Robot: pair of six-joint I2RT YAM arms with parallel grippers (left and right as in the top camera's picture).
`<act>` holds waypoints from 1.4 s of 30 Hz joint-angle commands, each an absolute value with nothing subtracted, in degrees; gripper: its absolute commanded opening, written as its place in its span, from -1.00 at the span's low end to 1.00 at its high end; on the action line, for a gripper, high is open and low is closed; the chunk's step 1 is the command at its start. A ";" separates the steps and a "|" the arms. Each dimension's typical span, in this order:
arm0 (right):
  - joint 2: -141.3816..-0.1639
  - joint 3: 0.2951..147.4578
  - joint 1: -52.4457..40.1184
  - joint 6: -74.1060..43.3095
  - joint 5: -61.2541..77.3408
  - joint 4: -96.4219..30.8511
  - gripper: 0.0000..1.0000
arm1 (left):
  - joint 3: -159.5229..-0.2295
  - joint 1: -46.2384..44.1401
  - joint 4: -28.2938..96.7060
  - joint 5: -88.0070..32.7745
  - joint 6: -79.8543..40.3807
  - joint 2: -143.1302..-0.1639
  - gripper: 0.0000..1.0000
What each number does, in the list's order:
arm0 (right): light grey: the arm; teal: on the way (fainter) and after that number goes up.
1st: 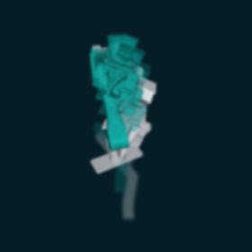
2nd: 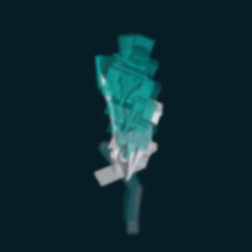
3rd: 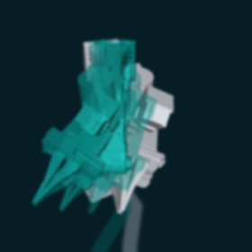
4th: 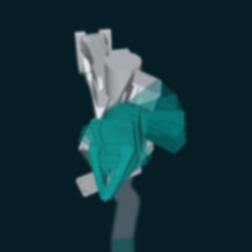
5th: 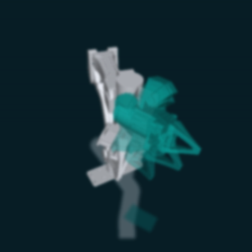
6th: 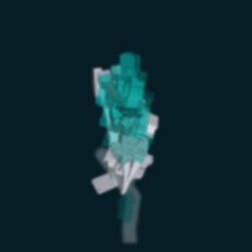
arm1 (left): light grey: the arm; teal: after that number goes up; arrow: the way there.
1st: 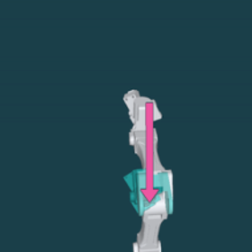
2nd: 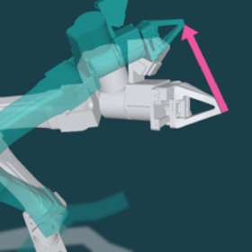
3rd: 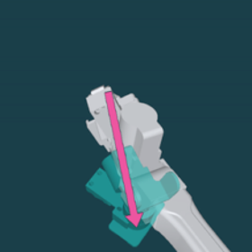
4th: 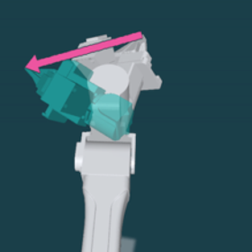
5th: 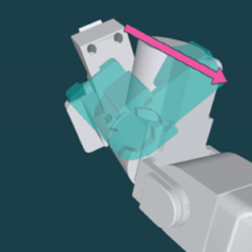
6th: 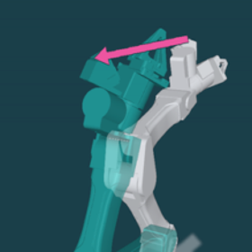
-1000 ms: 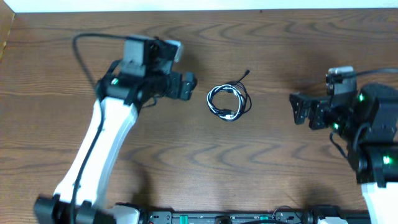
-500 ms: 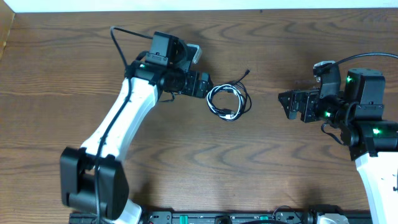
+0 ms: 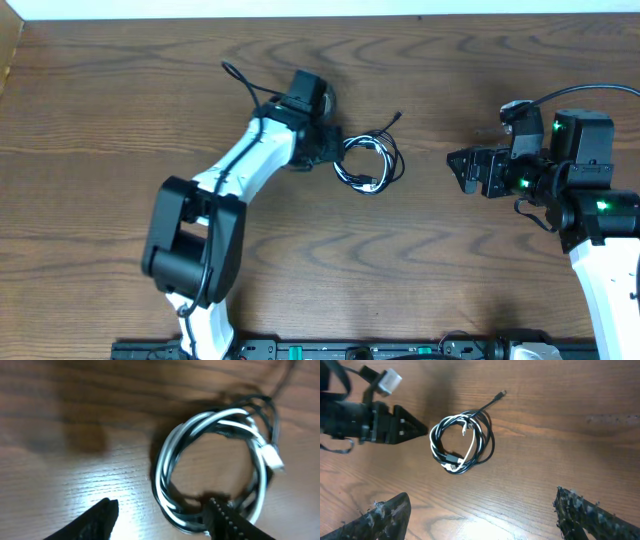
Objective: Untangle cables
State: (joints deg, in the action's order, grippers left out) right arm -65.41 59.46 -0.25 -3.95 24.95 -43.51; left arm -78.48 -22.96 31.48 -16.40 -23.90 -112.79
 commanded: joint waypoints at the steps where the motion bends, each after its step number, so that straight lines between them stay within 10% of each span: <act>1: -65.60 60.25 -0.80 -4.45 25.87 -43.59 0.77 | -79.40 -23.81 30.79 -11.92 -29.63 -114.93 0.08; 28: -65.65 60.25 -0.80 -4.45 25.58 -44.25 0.76 | -77.01 -27.42 29.17 -3.62 -42.15 -120.81 -0.84; 42: -65.65 60.25 -0.80 -5.26 24.34 -44.60 0.74 | -78.15 -27.68 28.95 -13.52 -32.34 -118.67 -0.85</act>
